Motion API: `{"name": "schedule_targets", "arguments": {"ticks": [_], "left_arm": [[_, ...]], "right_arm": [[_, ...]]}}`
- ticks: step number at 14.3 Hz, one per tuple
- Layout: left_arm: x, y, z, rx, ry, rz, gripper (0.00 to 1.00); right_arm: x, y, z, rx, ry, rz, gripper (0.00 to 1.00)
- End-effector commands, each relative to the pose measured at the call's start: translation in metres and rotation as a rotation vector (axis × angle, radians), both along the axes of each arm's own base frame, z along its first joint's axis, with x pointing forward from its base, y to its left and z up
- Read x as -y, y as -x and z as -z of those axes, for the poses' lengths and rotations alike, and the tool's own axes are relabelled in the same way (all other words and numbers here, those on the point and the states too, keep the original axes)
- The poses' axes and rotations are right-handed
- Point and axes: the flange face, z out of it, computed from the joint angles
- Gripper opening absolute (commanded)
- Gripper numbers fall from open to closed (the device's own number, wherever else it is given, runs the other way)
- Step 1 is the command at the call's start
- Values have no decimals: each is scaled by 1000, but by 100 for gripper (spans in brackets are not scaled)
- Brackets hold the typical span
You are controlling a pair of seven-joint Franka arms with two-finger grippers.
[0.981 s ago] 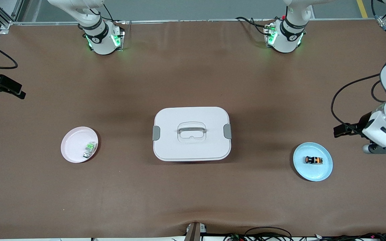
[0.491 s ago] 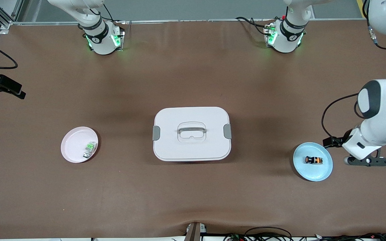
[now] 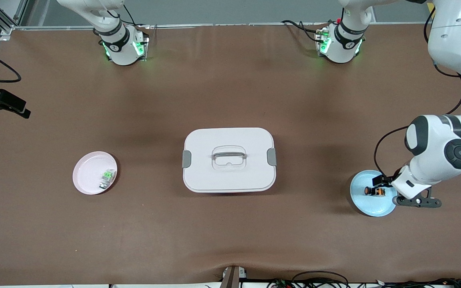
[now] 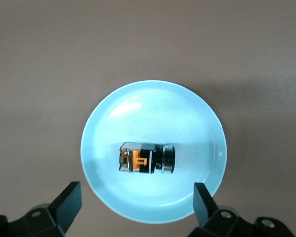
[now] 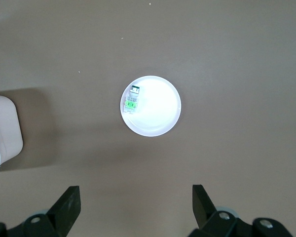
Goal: Transfer orange switch to right arm and place
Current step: 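Lower the left gripper onto the black-orange switch and close it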
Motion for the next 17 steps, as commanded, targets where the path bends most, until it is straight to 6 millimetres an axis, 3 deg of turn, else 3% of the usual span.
{"name": "schedule_targets", "arguments": {"ticks": [1, 9, 17], "left_arm": [[-1, -2, 16, 1, -7, 24, 100], [-17, -2, 53, -3, 6, 43, 100], [-8, -3, 59, 2, 27, 43, 100]], "right_arm": [[4, 8, -2, 5, -4, -3, 100], [2, 8, -3, 8, -4, -6, 100], [2, 8, -2, 6, -4, -6, 100]]}}
